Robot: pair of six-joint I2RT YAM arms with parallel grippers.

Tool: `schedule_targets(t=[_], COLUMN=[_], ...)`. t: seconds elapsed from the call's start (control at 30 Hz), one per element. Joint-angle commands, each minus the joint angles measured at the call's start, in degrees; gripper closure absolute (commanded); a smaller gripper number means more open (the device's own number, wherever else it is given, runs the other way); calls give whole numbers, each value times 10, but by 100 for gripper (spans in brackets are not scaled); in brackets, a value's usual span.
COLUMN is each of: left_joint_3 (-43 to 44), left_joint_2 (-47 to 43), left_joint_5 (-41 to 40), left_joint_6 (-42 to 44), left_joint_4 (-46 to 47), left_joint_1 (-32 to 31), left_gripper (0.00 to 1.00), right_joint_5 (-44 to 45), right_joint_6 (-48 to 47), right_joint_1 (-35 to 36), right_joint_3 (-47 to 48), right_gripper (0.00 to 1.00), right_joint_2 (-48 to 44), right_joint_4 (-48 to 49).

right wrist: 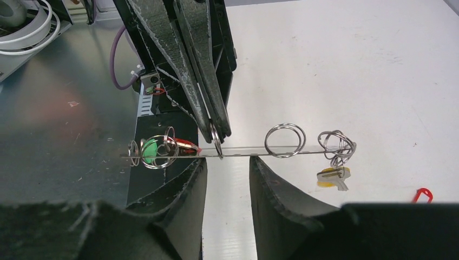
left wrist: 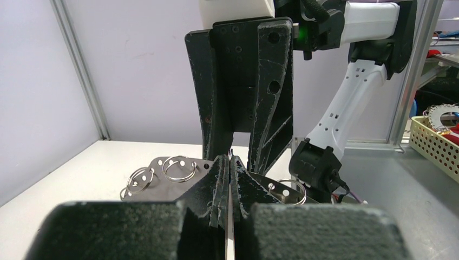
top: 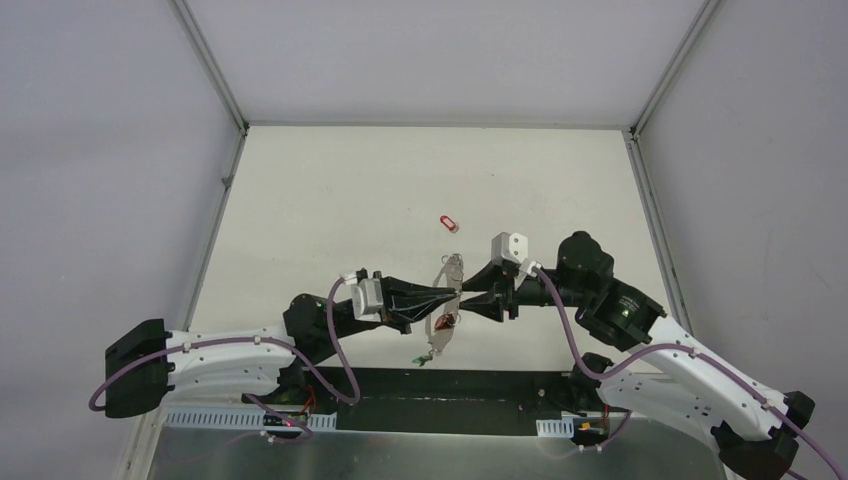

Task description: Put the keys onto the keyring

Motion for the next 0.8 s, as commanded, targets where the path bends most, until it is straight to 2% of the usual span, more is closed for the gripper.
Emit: schedule_targets(t=[0.0,0.37,0.5,0.63,0.77], left_joint_3=[33,41,32,29,24], left_joint_2=[21,38,27,18,14], left_joint_5=[13,22,16,15,11], left_joint_6=[-2,-24,-24,-23,-24], left_joint_4=[15,10,19,14,17], left_joint_1=[-5,-4,-5,-5,-5], left_gripper=[100,100,100,100,100], right_joint_5=[-17,22,26,23,22], right_joint_6=[16,18,15,15,12], right_joint_1=[1,1,1,1,2], right_joint_3=[8,-6,-14,-18,-15], right_gripper=[63,65,78,84,100], right_joint_2=[0,-28,-32,-32,-29], right_joint_4=[67,79,70,69,64])
